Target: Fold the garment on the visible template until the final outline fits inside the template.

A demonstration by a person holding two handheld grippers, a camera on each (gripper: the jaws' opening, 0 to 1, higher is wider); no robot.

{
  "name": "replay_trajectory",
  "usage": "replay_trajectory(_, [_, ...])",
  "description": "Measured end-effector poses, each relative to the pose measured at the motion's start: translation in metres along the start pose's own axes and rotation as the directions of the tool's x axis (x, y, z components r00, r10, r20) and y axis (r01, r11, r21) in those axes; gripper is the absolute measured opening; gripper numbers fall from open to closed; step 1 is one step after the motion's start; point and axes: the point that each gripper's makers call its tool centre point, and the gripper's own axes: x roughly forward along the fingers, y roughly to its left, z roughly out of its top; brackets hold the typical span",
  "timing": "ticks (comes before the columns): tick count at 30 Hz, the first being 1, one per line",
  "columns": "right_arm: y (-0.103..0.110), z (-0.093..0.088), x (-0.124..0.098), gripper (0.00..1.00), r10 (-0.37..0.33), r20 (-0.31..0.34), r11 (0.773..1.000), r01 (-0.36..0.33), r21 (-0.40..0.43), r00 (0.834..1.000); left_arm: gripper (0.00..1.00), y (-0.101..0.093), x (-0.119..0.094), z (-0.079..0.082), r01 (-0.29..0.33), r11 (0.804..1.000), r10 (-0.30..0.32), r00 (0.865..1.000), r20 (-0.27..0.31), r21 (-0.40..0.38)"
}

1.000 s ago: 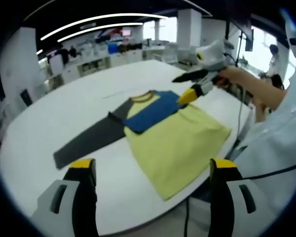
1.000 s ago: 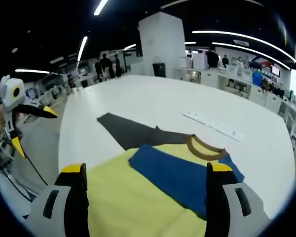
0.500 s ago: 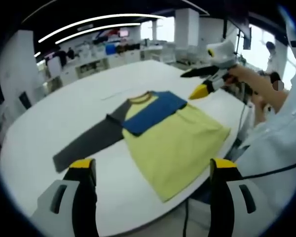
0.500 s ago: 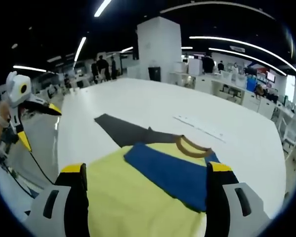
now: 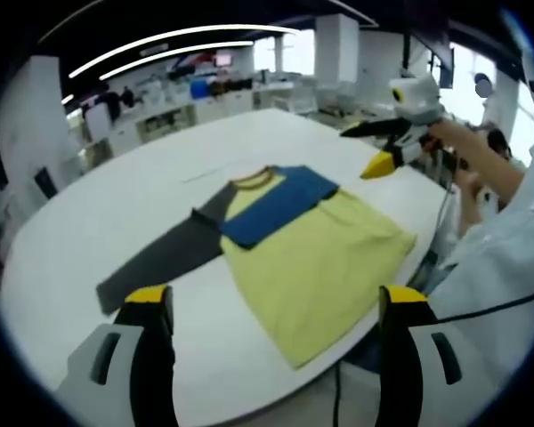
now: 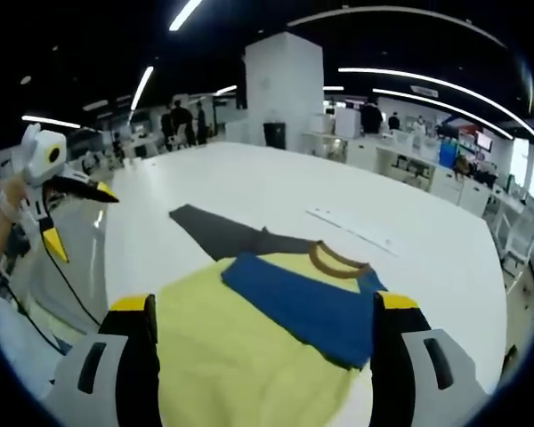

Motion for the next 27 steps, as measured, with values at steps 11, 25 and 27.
replay_trajectory(11, [-0.001,-0.006,-0.019,1.00,-0.018,-0.005,1.000,0.018,-0.011,1.000,0.92,-0.004,0.002,0.002,0.005,1.000,-0.005,1.000,-0.012,0.015])
replay_trajectory(25, [-0.003,-0.004,-0.049,1.00,-0.063,0.042,0.998,0.063,0.003,0.997,0.92,-0.005,0.000,0.004,-0.004,1.000,0.004,1.000,-0.008,0.018])
replay_trajectory(27, [-0.002,-0.007,-0.052,1.00,-0.068,0.035,0.998,0.068,-0.004,0.997,0.92,-0.004,0.000,0.005,-0.005,1.000,0.005,1.000,-0.005,0.018])
